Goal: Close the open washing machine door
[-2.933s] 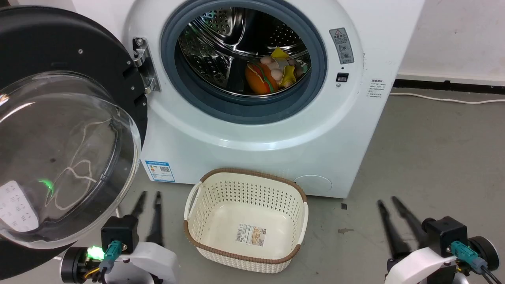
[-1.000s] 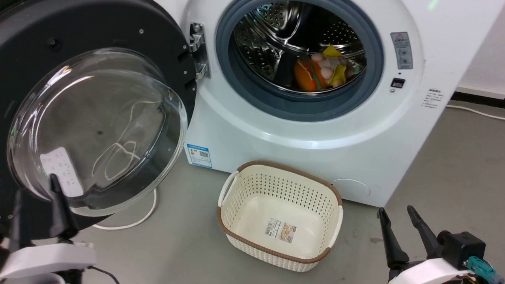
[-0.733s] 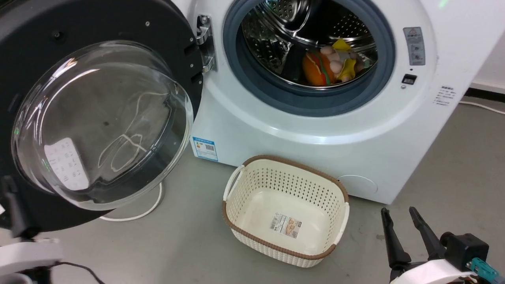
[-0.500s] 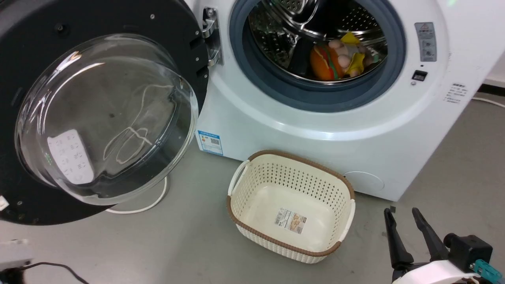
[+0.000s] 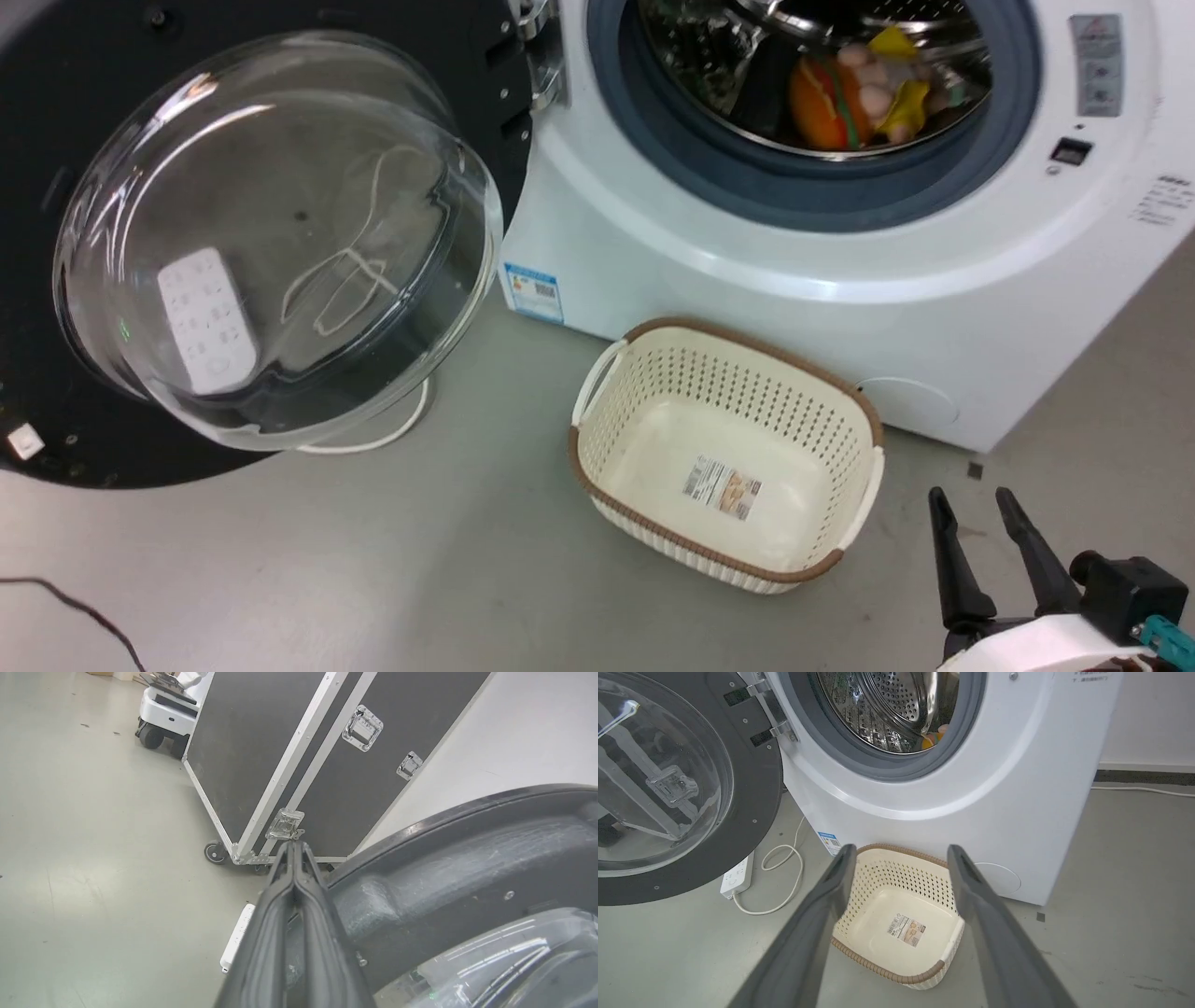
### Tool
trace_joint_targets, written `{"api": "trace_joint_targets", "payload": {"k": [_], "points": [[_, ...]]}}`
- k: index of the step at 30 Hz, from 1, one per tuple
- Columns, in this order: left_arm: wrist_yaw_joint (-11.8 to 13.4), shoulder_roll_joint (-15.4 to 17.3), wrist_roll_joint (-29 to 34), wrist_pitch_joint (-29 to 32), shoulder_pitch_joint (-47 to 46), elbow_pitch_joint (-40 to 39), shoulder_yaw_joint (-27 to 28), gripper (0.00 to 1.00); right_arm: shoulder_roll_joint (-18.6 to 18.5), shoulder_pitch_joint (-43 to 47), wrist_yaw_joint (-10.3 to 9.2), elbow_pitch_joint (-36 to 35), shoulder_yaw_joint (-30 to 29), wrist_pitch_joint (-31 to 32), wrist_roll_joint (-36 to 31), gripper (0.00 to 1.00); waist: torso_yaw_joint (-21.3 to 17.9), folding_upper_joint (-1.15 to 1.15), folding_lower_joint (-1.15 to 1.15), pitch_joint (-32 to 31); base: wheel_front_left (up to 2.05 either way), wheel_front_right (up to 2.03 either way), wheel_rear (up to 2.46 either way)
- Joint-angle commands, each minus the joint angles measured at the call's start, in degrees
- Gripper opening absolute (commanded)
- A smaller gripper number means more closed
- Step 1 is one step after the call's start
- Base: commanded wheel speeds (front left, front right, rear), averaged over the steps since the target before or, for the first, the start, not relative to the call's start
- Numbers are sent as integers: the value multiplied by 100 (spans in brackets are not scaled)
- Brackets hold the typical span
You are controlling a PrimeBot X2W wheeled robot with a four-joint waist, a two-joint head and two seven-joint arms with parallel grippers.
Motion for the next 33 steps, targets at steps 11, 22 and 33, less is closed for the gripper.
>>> {"api": "trace_joint_targets", "payload": {"k": [11,22,33], "points": [[-75,824,-218,228,-1014,1304,-292,0,-1,-163,5,-536,-164,310,-210,100,188,0,0,778,0,0,0],[-359,1532,-552,630,-1730,2238,-766,0,-1,-111,5,-912,-289,472,-185,100,363,0,0,1174,0,0,0],[-442,1887,-2016,1937,-1427,1561,-1906,0,-1,-104,5,-879,-386,409,-44,100,642,0,0,1162,0,0,0]]}}
